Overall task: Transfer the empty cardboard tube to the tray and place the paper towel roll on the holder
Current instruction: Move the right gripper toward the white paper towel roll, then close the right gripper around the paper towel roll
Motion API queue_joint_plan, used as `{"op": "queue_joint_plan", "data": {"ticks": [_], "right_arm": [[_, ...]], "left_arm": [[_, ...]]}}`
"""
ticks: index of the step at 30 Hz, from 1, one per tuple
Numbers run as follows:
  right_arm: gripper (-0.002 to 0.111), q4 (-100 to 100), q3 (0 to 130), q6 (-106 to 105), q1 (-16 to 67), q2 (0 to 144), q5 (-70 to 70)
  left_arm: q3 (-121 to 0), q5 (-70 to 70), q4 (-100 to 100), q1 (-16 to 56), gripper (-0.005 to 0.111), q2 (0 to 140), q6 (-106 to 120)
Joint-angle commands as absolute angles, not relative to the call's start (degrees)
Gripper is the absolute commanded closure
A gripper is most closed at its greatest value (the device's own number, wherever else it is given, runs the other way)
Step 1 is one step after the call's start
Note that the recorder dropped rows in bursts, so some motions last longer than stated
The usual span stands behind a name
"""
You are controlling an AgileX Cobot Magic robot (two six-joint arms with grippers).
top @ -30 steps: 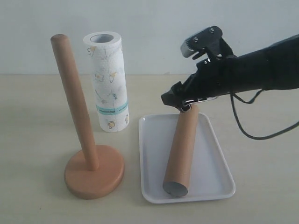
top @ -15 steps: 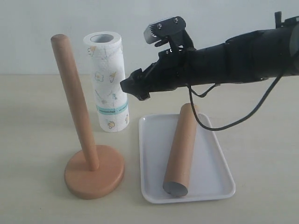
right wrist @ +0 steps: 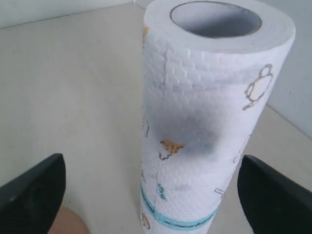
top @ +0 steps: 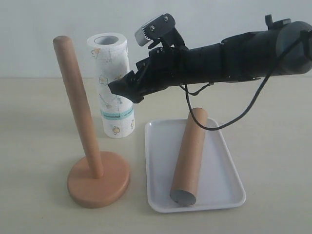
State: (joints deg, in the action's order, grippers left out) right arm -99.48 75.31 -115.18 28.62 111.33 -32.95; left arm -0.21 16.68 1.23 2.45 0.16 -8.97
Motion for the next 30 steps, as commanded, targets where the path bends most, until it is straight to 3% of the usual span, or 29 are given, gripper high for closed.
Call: {"op": "queue_joint_plan", "data": {"ticks": [1, 30], "right_arm": [[0.019, -99.95, 77.19, -118.66, 28.62, 112.36, -33.28], [0.019, -99.95, 89.27, -119.36, 28.62, 123.72, -35.21]], "left_arm": [[0.00, 16.76, 1.04, 2.32, 0.103, 0.00, -8.99], [0.00, 16.76, 1.04, 2.32, 0.103, 0.00, -8.99]]}}
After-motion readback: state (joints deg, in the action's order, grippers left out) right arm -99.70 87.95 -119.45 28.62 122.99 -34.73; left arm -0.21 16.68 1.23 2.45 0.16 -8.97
